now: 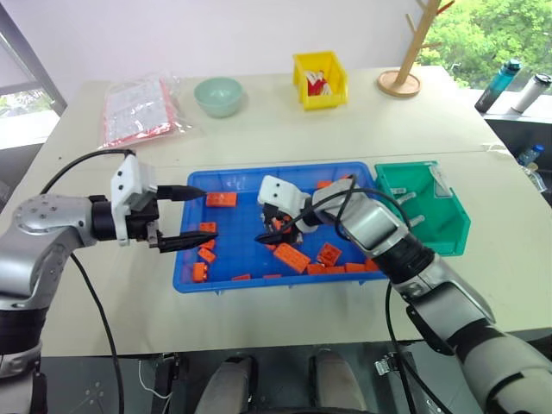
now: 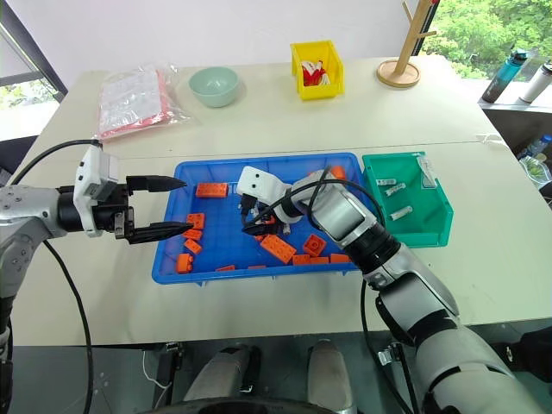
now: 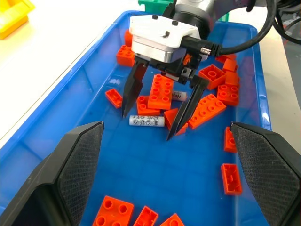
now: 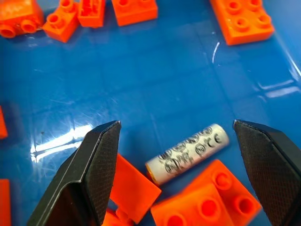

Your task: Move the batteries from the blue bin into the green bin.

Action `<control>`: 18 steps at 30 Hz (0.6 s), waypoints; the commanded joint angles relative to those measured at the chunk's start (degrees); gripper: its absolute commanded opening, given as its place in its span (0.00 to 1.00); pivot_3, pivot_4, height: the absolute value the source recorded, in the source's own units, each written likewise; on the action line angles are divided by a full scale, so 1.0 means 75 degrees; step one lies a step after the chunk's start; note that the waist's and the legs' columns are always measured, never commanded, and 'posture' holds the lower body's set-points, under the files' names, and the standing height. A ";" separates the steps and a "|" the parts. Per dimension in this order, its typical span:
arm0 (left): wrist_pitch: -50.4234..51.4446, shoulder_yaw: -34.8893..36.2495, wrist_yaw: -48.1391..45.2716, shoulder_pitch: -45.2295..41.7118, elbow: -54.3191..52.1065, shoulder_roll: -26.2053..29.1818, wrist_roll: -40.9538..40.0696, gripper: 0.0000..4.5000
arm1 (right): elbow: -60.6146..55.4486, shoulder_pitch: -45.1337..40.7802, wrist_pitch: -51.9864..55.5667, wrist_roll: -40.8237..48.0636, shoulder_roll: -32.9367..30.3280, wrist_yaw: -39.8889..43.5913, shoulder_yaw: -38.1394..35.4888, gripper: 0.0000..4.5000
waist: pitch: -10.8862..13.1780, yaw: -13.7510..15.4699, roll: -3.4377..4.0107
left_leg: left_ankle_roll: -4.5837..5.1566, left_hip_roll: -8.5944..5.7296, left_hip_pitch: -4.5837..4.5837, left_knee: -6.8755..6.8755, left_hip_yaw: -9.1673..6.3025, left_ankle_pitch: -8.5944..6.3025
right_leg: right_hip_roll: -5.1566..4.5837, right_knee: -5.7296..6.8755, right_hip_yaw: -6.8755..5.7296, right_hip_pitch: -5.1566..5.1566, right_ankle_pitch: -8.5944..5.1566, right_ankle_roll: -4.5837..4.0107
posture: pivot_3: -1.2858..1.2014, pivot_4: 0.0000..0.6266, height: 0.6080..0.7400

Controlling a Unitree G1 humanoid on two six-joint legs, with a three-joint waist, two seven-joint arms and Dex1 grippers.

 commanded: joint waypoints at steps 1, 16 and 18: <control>-0.0057 0.0317 0.0033 -0.0046 -0.0154 0.0104 -0.0101 1.00 | -0.0045 -0.0211 -0.0125 -0.0139 0.0007 0.0136 -0.0134 0.87 | 0.0000 0.0014 0.0000 | 0.0000 -0.0001 0.0000 0.0000 0.0000 0.0000 | -0.0001 0.0000 0.0000 0.0001 0.0000 0.0000 | 0.52 0.24 0.84; -0.0232 0.0097 0.0047 -0.0293 0.0086 -0.0055 -0.0002 1.00 | -0.0312 -0.0062 -0.0823 -0.0594 -0.0644 0.1056 -0.0116 0.87 | 0.0000 0.0009 0.0000 | 0.0000 -0.0004 0.0000 0.0001 -0.0001 0.0000 | -0.0002 -0.0001 0.0000 0.0002 0.0000 0.0000 | 0.52 0.24 0.84; -0.0234 0.0060 0.0052 -0.0340 0.0096 -0.0091 0.0007 1.00 | -0.0256 -0.0099 -0.0808 -0.0579 -0.0546 0.1066 -0.0156 0.87 | 0.0000 0.0003 0.0000 | 0.0000 -0.0002 0.0000 0.0000 -0.0001 0.0000 | -0.0001 -0.0001 0.0000 0.0001 0.0000 0.0000 | 0.52 0.24 0.84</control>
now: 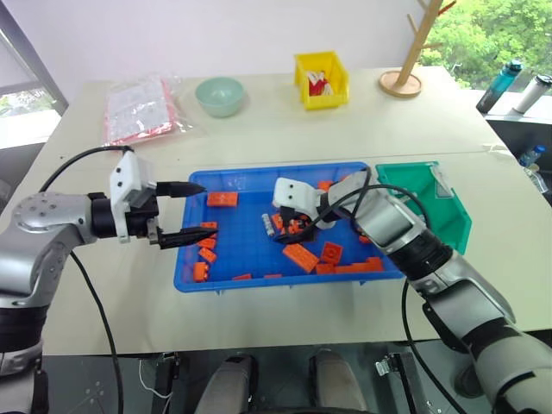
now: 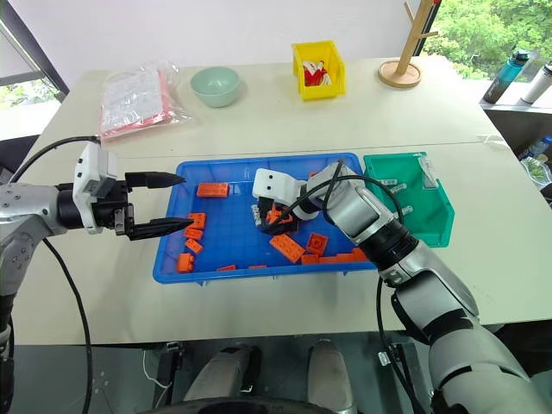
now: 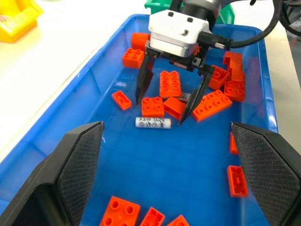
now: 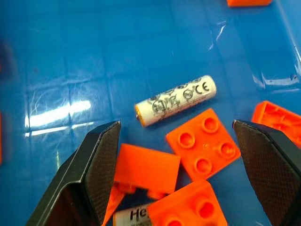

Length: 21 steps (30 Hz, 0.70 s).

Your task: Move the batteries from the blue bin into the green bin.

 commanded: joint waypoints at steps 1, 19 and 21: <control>-0.0132 0.0065 -0.0031 -0.0146 -0.0022 -0.0025 -0.0019 1.00 | -0.0137 -0.0136 -0.0085 0.0025 0.0186 0.0032 -0.0220 0.87 | 0.0000 -0.0007 0.0000 | 0.0000 0.0000 0.0000 0.0000 0.0000 0.0000 | 0.0000 0.0000 0.0000 -0.0002 0.0000 0.0000 | 0.52 0.24 0.84; -0.0145 0.0150 0.0048 -0.0145 -0.0053 -0.0023 -0.0056 1.00 | 0.1126 -0.0267 -0.1423 -0.0564 0.0566 0.0268 -0.0090 0.49 | -0.0001 -0.0001 -0.0001 | 0.0000 -0.0001 0.0000 0.0001 -0.0001 0.0000 | 0.0000 0.0000 -0.0001 0.0001 0.0000 0.0000 | 0.52 0.24 0.84; -0.0143 0.0153 0.0056 -0.0138 -0.0060 -0.0022 -0.0058 1.00 | 0.1100 -0.0237 -0.1425 -0.0577 0.0610 0.0247 -0.0112 0.49 | -0.0001 -0.0001 -0.0001 | 0.0000 -0.0001 0.0000 0.0002 -0.0001 0.0000 | 0.0000 0.0000 -0.0001 0.0003 0.0000 0.0000 | 0.52 0.24 0.84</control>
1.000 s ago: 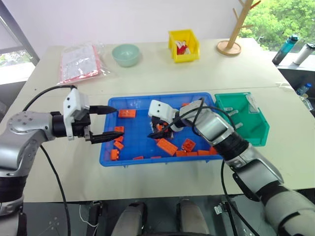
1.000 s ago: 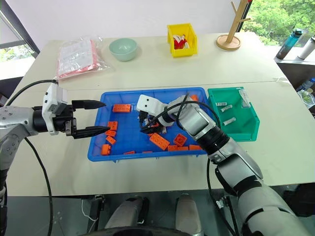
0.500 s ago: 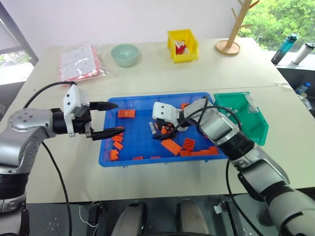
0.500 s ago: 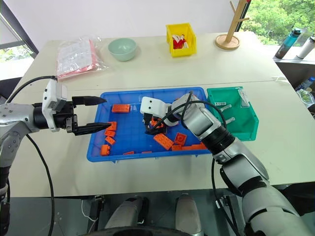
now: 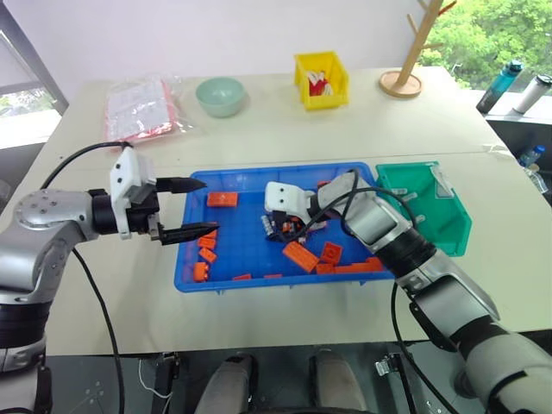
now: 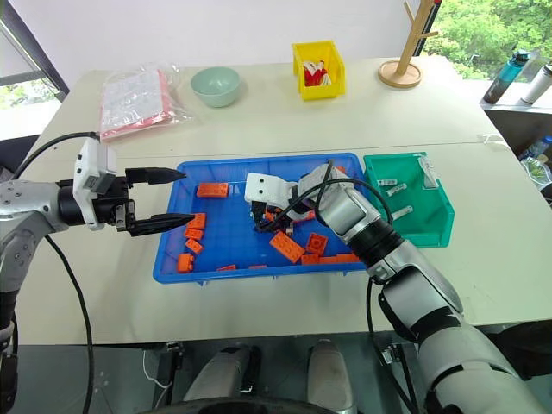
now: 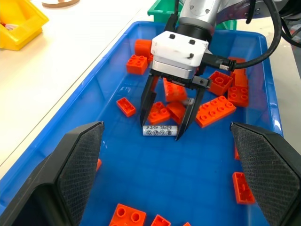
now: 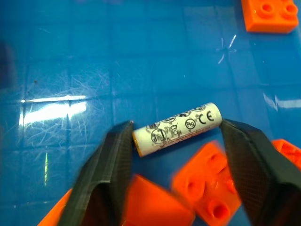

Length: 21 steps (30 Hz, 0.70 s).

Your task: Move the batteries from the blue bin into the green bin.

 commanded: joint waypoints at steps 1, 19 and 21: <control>-0.0072 0.0183 0.0018 -0.0047 -0.0150 0.0022 -0.0064 1.00 | -0.0068 -0.0089 -0.0036 -0.0121 0.0121 -0.0031 -0.0126 0.49 | 0.0000 -0.0003 0.0000 | 0.0000 0.0000 0.0000 0.0000 0.0000 0.0000 | 0.0000 0.0000 0.0000 0.0000 0.0000 0.0000 | 0.52 0.24 0.84; -0.0128 0.0143 -0.0068 0.0058 -0.0085 0.0016 -0.0033 1.00 | -0.3364 0.0237 0.3651 0.1528 -0.1054 -0.0933 -0.3309 0.49 | -0.0001 -0.0008 -0.0003 | 0.0000 0.0004 -0.0007 -0.0004 0.0006 0.0000 | -0.0002 0.0012 0.0003 -0.0012 0.0000 0.0000 | 0.52 0.24 0.84; -0.0265 -0.0071 -0.0157 -0.0147 0.0259 -0.0114 0.0101 1.00 | -0.4122 0.2020 0.4793 0.1476 -0.2946 -0.0750 -0.5502 0.49 | -0.0002 0.0255 -0.0003 | 0.0000 -0.0001 -0.0016 0.0000 0.0000 0.0000 | -0.0004 0.0010 0.0002 -0.0013 0.0000 0.0000 | 0.52 0.24 0.84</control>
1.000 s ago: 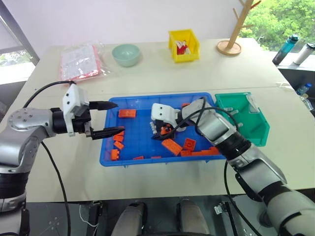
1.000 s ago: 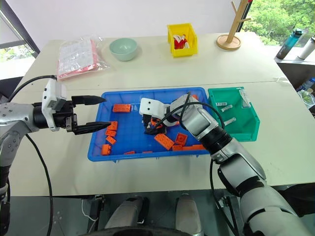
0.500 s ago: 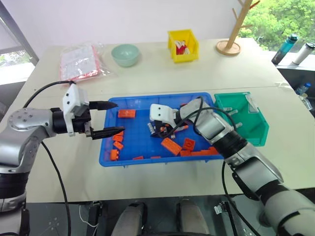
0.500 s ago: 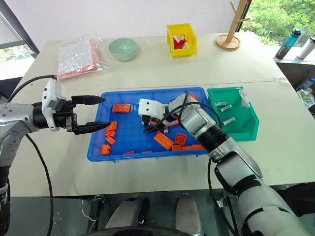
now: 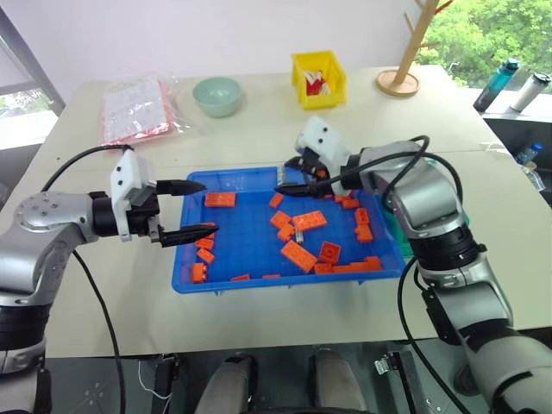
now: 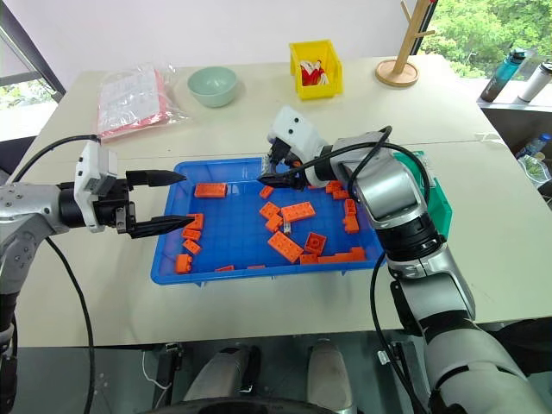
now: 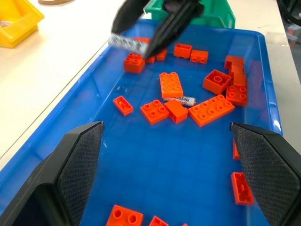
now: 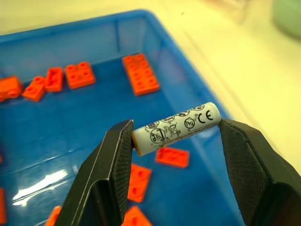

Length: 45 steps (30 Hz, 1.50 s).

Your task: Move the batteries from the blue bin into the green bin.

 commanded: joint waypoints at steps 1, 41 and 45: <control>-0.0286 -0.0103 -0.0166 -0.0258 0.0406 -0.0105 0.0155 1.00 | -0.1367 0.2379 0.1632 0.0075 -0.2738 0.0133 -0.3483 0.49 | 0.0001 0.0444 0.0001 | 0.0002 -0.0029 -0.0029 0.0015 -0.0059 -0.0001 | -0.0005 -0.0002 -0.0002 0.0007 0.0001 -0.0001 | 0.52 0.24 0.84; -0.0363 -0.0380 -0.0366 -0.0999 0.0846 -0.0339 0.0398 1.00 | -0.1005 0.2003 -0.0063 0.1999 -0.4200 -0.0016 -0.2534 0.99 | 0.0005 0.0166 0.0005 | 0.0035 -0.0019 -0.0047 0.0102 -0.0010 -0.0017 | -0.0008 -0.0016 0.0004 0.0022 0.0009 -0.0011 | 0.52 0.24 0.84; -0.0398 -0.0463 -0.0445 -0.1121 0.0891 -0.0337 0.0453 1.00 | -0.0041 0.0773 -0.1015 0.1498 -0.3628 0.0633 -0.1000 0.99 | 0.0005 0.0154 0.0005 | 0.0035 -0.0020 -0.0047 0.0102 -0.0010 -0.0018 | -0.0010 -0.0017 0.0004 0.0021 0.0009 -0.0011 | 0.52 0.24 0.84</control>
